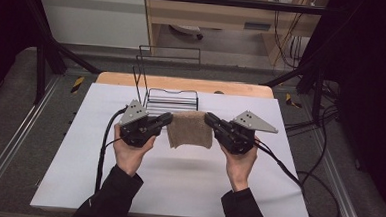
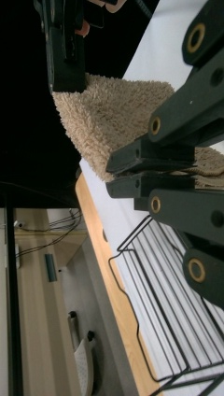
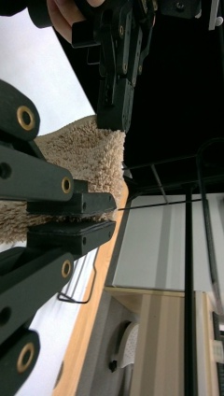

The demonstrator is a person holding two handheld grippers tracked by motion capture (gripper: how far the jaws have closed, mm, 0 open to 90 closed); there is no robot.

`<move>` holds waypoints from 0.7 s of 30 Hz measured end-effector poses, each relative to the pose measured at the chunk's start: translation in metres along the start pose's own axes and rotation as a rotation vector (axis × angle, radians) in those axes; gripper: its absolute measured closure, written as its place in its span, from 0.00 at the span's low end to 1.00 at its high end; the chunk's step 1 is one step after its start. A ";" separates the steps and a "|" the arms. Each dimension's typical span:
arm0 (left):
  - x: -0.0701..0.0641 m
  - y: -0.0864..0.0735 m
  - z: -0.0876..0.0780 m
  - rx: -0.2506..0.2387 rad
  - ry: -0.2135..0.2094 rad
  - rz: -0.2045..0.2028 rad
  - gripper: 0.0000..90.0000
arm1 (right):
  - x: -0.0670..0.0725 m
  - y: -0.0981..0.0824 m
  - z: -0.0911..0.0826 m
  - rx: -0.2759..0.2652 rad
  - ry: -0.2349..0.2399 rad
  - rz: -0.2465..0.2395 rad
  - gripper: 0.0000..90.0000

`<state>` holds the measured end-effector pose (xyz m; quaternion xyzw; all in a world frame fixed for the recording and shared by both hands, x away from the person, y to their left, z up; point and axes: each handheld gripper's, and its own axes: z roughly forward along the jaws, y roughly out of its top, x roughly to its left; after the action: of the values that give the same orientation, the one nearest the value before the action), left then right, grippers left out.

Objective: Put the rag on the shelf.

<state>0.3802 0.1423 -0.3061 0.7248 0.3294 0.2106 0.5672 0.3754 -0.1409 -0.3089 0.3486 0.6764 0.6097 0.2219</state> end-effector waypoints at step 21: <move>0.030 0.030 -0.017 -0.075 0.037 -0.015 0.96 | 0.013 0.035 0.031 -0.062 0.008 -0.026 0.95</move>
<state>0.3968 0.1710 -0.2748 0.6966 0.3369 0.2319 0.5895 0.3964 -0.1096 -0.2781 0.3302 0.6625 0.6289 0.2378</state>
